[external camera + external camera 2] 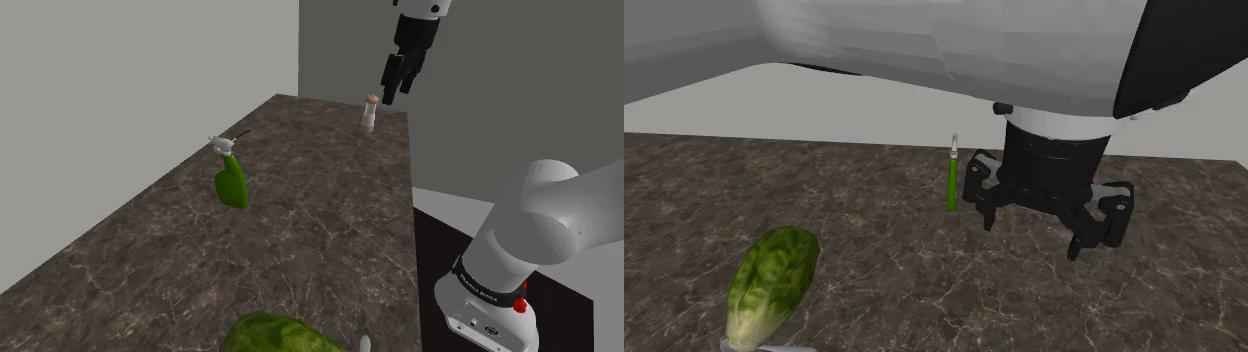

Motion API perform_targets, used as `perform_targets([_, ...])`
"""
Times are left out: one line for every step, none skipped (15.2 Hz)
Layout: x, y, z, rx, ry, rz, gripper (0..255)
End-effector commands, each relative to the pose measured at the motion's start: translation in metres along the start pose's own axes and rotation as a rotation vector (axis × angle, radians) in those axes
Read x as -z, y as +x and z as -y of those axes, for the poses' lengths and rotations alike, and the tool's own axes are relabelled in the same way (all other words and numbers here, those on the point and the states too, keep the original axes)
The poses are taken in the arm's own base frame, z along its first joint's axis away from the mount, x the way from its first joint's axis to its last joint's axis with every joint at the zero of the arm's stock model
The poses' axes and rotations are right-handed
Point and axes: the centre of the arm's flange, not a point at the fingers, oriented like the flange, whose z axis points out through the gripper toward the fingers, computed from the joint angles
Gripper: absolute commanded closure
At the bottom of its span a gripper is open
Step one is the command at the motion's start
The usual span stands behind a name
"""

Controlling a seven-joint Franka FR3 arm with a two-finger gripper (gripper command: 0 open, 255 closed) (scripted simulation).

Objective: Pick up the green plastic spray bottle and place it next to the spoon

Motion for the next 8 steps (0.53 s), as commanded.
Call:
perform_targets([0.0, 0.0, 0.0, 0.0, 0.0, 0.0, 0])
perform_targets([-0.005, 0.011, 0.006, 0.006, 0.004, 0.0, 0])
perform_targets([-0.009, 0.021, 0.012, 0.012, 0.008, 0.0, 0])
perform_targets([-0.014, 0.032, 0.018, 0.018, 0.012, 0.001, 0])
perform_targets([-0.019, 0.042, 0.024, 0.024, 0.016, 0.001, 0])
perform_targets([-0.023, 0.052, 0.03, 0.029, 0.02, 0.001, 0])
perform_targets([-0.028, 0.063, 0.036, 0.035, 0.024, 0.001, 0])
perform_targets([-0.033, 0.073, 0.042, 0.041, 0.028, 0.001, 0])
